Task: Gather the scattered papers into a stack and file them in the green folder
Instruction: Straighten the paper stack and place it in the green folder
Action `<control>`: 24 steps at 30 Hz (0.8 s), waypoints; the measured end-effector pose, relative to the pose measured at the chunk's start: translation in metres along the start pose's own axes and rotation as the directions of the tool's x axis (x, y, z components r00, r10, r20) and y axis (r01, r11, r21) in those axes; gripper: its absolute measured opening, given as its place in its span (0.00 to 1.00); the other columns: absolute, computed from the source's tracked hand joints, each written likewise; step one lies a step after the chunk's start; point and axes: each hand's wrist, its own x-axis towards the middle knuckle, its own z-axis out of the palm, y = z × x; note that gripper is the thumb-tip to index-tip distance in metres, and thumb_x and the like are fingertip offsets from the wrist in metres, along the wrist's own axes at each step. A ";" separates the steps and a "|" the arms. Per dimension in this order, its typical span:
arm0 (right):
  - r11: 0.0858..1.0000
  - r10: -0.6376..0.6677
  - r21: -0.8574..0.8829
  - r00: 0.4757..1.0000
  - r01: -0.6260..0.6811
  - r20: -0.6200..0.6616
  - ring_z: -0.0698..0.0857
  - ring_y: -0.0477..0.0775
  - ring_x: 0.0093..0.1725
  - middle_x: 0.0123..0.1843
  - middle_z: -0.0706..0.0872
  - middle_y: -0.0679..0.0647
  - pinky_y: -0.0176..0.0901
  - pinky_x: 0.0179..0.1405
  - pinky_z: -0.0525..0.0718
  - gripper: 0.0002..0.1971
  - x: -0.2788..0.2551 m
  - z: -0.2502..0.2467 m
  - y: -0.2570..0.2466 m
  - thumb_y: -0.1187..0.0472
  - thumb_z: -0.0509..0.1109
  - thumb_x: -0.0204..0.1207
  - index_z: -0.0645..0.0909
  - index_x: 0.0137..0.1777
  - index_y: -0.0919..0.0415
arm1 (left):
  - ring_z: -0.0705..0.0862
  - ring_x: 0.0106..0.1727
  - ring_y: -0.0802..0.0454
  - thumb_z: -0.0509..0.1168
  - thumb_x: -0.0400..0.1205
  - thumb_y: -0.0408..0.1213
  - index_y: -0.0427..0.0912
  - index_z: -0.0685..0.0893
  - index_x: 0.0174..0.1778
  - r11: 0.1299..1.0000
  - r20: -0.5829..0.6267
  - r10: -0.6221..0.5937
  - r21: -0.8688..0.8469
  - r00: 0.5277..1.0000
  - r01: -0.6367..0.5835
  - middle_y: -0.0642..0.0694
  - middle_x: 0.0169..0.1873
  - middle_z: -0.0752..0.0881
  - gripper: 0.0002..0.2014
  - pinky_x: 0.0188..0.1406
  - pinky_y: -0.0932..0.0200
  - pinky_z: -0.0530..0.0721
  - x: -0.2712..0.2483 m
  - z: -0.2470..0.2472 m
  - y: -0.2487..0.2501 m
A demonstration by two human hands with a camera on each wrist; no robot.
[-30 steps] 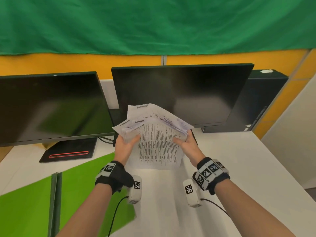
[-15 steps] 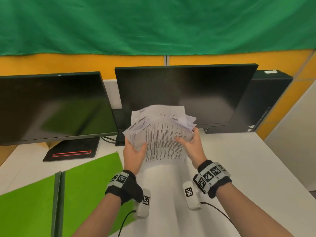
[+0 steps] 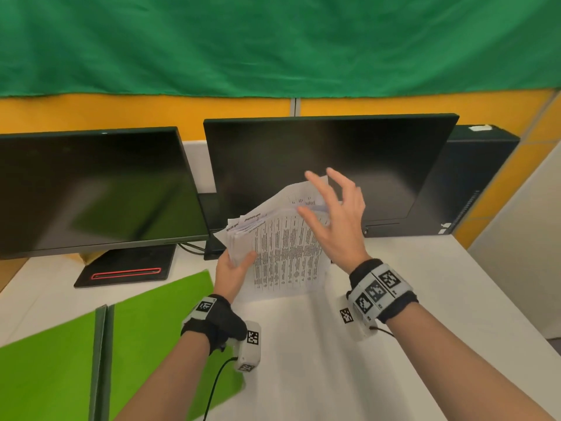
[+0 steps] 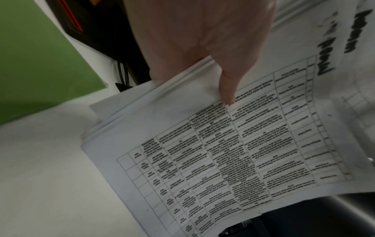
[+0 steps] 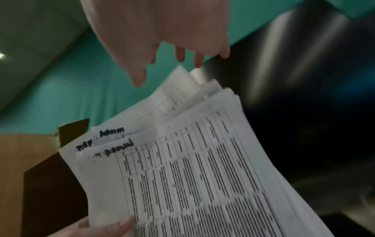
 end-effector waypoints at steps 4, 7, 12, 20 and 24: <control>0.953 -0.138 -0.264 0.988 0.151 0.066 0.75 0.56 0.66 0.62 0.81 0.49 0.64 0.74 0.59 0.12 0.026 0.005 -0.001 0.54 0.65 0.79 0.83 0.60 0.43 | 0.86 0.55 0.60 0.68 0.80 0.30 0.38 0.79 0.67 1.000 0.063 -0.016 0.003 0.998 0.016 0.47 0.56 0.87 0.18 0.51 0.69 0.84 0.002 -0.008 0.001; 0.949 -0.159 -0.250 0.977 0.192 0.144 0.77 0.53 0.53 0.47 0.82 0.45 0.54 0.66 0.59 0.08 0.035 0.009 0.002 0.58 0.62 0.80 0.84 0.48 0.47 | 0.87 0.55 0.59 0.68 0.80 0.30 0.41 0.80 0.65 1.000 0.067 -0.024 0.002 0.997 0.024 0.50 0.55 0.88 0.17 0.57 0.60 0.85 0.001 -0.011 0.002; 0.990 0.130 0.031 0.976 -0.138 0.172 0.77 0.45 0.54 0.47 0.86 0.42 0.46 0.66 0.57 0.10 0.030 0.002 0.012 0.60 0.60 0.80 0.81 0.43 0.49 | 0.87 0.58 0.51 0.68 0.80 0.31 0.40 0.81 0.64 1.000 0.091 -0.011 0.024 0.996 0.009 0.50 0.55 0.88 0.16 0.61 0.53 0.83 0.002 -0.011 0.004; 0.935 0.355 -0.074 0.908 -0.347 0.224 0.72 0.50 0.65 0.56 0.75 0.45 0.63 0.76 0.54 0.07 0.020 0.002 0.031 0.57 0.71 0.74 0.84 0.36 0.46 | 0.87 0.54 0.56 0.65 0.82 0.31 0.48 0.82 0.58 0.994 0.092 0.032 0.104 0.995 -0.042 0.52 0.52 0.88 0.11 0.59 0.53 0.83 0.004 -0.008 0.010; 0.954 0.277 -0.220 0.877 -0.203 0.393 0.62 0.54 0.79 0.77 0.69 0.47 0.72 0.77 0.37 0.24 0.029 -0.016 0.021 0.67 0.69 0.73 0.76 0.66 0.46 | 0.86 0.57 0.47 0.64 0.82 0.33 0.44 0.81 0.62 0.971 0.035 0.084 0.222 0.996 -0.090 0.45 0.54 0.87 0.12 0.63 0.43 0.83 0.006 -0.012 0.024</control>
